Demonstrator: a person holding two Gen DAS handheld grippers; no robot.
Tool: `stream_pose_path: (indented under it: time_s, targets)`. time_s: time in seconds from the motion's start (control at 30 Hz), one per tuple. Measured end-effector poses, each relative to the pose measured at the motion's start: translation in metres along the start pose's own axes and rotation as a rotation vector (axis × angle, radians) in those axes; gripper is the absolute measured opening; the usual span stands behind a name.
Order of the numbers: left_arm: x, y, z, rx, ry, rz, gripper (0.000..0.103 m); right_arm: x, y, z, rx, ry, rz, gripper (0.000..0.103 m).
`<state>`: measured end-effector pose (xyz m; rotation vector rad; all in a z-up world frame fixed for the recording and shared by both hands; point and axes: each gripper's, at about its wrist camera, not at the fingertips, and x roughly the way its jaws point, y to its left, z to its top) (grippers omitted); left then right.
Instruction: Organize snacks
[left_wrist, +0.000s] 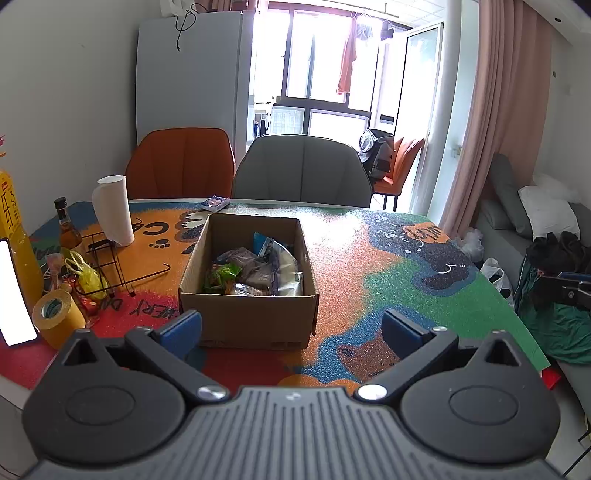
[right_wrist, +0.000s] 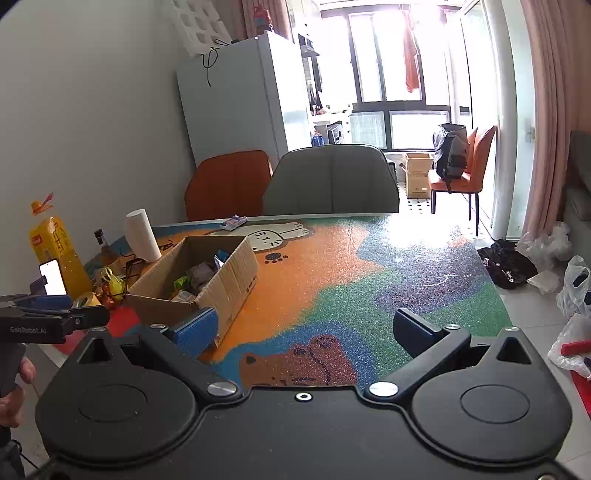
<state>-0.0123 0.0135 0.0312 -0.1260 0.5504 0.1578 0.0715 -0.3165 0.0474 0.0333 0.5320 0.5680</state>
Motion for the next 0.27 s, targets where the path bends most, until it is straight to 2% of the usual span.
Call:
stream_pose_path:
  time_s: [0.27]
  targets:
    - [-0.0019,-0.0004,-0.0001,0.000,-0.006,0.000,0.103,0.0032,-0.0017,-0.0009,0.000,0.008,-0.005,0.103]
